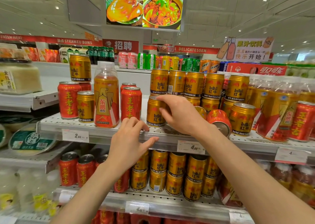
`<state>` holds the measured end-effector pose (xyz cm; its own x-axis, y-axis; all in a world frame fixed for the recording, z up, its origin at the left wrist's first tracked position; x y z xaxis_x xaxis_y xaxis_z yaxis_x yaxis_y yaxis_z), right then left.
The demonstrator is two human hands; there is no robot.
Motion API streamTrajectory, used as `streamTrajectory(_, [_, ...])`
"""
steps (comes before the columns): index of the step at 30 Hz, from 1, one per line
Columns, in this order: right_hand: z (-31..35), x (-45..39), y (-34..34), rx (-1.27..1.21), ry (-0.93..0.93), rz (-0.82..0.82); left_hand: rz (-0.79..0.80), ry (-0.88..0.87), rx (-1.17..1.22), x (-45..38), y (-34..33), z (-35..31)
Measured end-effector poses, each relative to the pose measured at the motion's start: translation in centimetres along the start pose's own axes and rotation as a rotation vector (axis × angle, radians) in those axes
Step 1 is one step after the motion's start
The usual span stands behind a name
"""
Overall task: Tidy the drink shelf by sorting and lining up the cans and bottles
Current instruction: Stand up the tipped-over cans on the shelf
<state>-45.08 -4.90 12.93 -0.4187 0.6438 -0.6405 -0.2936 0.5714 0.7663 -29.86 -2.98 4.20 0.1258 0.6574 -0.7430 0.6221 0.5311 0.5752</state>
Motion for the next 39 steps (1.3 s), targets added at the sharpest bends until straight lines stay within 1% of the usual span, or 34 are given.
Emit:
streamTrajectory(4, [0.0, 0.9, 0.6, 0.04, 0.035, 0.044, -0.024, 0.019, -0.041, 0.0, -0.3, -0.5])
streamTrajectory(8, [-1.2, 2.5, 2.4, 0.16, 0.042, 0.083, -0.067, 0.025, -0.065, 0.2, -0.5, -0.8])
streamTrajectory(13, [-4.2, 4.6, 4.2, 0.28, 0.007, 0.274, -0.085, 0.041, -0.11, 0.1, -1.0, -1.5])
streamTrajectory(16, [-5.3, 5.0, 4.3, 0.336, -0.018, 0.348, -0.077, 0.05, -0.122, 0.0, -1.2, -1.6])
streamTrajectory(21, [-5.2, 4.7, 3.3, 0.419, 0.014, 0.331, -0.064, 0.062, -0.13, 0.0, -1.3, -1.5])
streamTrajectory(27, [-4.7, 4.9, 2.3, 0.458, 0.118, 0.423, -0.073, 0.064, -0.139, 0.2, -1.2, -1.7])
streamTrajectory(31, [-4.7, 4.9, 2.0, 0.516, 0.152, 0.404, -0.081, 0.059, -0.135, 0.3, -1.2, -1.7])
streamTrajectory(36, [-5.2, 5.2, 2.5, 0.446, 0.159, 0.364, -0.083, 0.04, -0.128, 0.5, -1.2, -1.7])
streamTrajectory(39, [-6.0, 5.3, 3.2, 0.335, 0.098, 0.296, -0.079, 0.033, -0.126, 0.5, -1.1, -1.7])
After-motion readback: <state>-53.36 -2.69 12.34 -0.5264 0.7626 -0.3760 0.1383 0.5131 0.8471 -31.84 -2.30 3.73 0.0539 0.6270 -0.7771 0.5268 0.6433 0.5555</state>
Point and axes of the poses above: each hand's wrist, its own x-axis away from the middle knuckle, its own y-axis out of the back of the hand, z = x × y, the point moved 6 cm from there along -x, towards the middle knuckle, and after that the axes turned 7 degrees about x, right-handed, at the moved point
